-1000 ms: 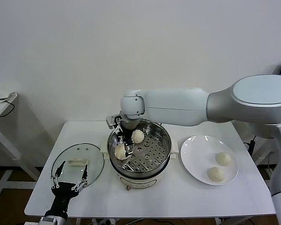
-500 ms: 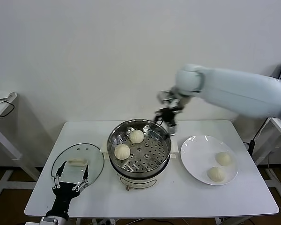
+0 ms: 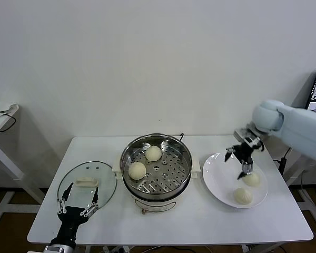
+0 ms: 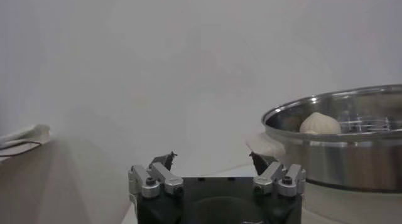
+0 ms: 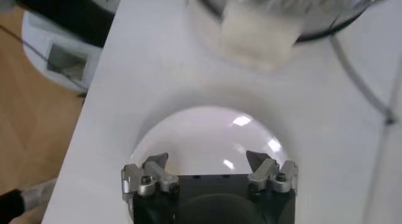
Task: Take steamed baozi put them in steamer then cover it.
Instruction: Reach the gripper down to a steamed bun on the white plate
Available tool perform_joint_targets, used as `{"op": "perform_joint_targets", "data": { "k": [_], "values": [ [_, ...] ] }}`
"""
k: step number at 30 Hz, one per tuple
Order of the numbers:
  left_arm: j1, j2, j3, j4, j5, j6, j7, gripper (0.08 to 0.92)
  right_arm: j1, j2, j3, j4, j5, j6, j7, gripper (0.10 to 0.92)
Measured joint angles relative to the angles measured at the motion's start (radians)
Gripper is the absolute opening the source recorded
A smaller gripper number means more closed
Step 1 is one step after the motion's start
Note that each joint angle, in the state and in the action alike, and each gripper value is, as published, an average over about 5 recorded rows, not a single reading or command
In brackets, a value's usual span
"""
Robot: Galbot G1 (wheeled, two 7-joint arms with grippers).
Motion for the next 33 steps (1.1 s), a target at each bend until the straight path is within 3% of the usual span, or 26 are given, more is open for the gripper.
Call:
{"op": "perform_joint_targets", "data": {
  "k": [11,30,33],
  "values": [
    [0.006,-0.003,-0.009,0.009,-0.003,-0.003,0.0,0.823,-0.138,-0.009,0.063,-0.045,-0.101,0.012,0.022,0.823],
    [0.006,0.006,-0.033,0.02,-0.002,-0.005,-0.002,0.823,-0.285,-0.012,0.158,-0.088,-0.154,0.018,0.05,0.821],
    [0.008,0.007,-0.036,0.016,-0.002,-0.005,-0.002,0.823,-0.304,-0.013,0.177,-0.089,-0.159,0.017,0.054,0.793]
  ]
}}
